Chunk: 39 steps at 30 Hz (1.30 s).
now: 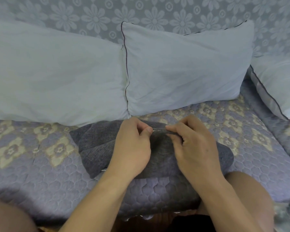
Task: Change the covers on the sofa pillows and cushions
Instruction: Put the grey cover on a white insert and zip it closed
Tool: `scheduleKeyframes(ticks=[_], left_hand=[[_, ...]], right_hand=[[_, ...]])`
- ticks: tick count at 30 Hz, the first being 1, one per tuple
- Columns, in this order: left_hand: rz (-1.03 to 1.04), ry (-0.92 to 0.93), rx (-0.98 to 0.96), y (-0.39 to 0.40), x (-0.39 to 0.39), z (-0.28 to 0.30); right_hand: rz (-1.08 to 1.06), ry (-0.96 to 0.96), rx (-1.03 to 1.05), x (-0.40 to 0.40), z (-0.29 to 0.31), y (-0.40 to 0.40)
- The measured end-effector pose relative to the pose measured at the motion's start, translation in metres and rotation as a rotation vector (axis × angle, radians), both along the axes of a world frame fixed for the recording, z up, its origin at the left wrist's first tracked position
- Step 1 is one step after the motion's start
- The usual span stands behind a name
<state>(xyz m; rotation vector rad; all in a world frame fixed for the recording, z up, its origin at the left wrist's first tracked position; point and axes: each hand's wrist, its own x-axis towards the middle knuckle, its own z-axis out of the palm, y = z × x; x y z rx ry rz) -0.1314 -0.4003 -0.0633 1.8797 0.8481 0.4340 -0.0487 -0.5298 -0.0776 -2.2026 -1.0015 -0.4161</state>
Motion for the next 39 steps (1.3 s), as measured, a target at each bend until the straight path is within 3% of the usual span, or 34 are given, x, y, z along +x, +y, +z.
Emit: scheduleKeyframes(ticks=[7, 10, 14, 20, 25, 29, 31, 34, 39], left_hand=[[0.120, -0.012, -0.031, 0.019, -0.007, 0.004], [0.084, -0.092, -0.143, 0.017, -0.009, 0.005], [0.055, -0.179, -0.168, 0.013, -0.014, 0.007], [0.059, -0.224, -0.210, 0.013, -0.019, 0.005], [-0.043, -0.256, -0.291, 0.007, -0.024, 0.005], [-0.108, -0.330, -0.348, 0.003, -0.029, 0.003], [-0.160, -0.311, -0.320, 0.002, -0.032, -0.002], [-0.180, -0.214, -0.033, 0.000, -0.029, -0.011], [-0.112, -0.120, 0.252, 0.003, -0.025, -0.015]], right_hand=[[-0.012, -0.025, 0.031, 0.003, 0.010, 0.011], [-0.018, 0.004, 0.039, 0.008, 0.013, 0.010], [0.092, 0.146, -0.086, 0.012, 0.020, 0.002], [0.186, 0.243, -0.109, 0.005, 0.019, -0.003], [0.238, 0.227, -0.034, -0.009, 0.013, 0.012], [0.097, 0.229, 0.124, -0.015, 0.009, 0.021], [0.044, 0.342, 0.203, -0.017, 0.011, 0.021], [0.037, 0.533, 0.251, -0.029, 0.013, 0.020], [-0.165, 0.625, 0.176, -0.021, 0.009, 0.014]])
